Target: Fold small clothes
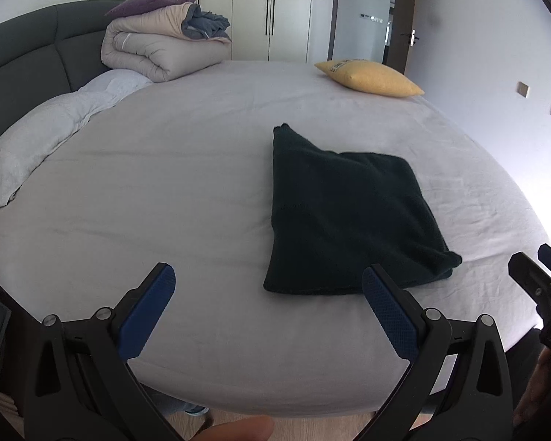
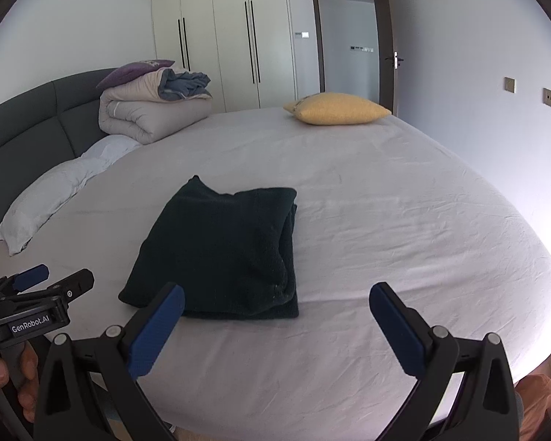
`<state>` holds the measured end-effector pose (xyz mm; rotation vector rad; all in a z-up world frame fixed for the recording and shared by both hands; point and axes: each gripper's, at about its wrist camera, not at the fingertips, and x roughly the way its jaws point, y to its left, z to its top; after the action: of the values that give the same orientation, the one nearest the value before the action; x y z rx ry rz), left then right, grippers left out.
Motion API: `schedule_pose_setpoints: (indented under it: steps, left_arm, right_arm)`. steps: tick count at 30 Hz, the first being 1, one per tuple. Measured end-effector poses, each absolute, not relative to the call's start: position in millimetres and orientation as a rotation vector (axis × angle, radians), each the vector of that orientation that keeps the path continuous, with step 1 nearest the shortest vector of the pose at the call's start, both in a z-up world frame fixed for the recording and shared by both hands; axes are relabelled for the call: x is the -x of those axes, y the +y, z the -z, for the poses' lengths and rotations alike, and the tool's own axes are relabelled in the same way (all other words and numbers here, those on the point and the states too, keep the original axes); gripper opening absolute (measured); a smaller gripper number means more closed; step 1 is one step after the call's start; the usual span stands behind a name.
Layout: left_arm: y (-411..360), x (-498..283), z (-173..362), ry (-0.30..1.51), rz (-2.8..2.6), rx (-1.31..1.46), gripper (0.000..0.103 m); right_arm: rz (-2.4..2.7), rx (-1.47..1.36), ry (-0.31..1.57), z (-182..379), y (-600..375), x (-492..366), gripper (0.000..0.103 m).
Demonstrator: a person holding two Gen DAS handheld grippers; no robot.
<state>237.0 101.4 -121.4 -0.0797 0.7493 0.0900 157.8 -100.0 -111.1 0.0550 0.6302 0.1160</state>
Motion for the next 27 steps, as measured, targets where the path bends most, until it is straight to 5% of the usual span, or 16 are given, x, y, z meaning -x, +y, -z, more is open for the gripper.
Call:
schedule_pose_setpoints:
  steps: [27]
  left_arm:
    - [103, -244, 136, 0.789, -0.107, 0.105, 0.103]
  right_arm:
    - [-0.112, -0.035, 0.687, 129, -100, -159, 0.103]
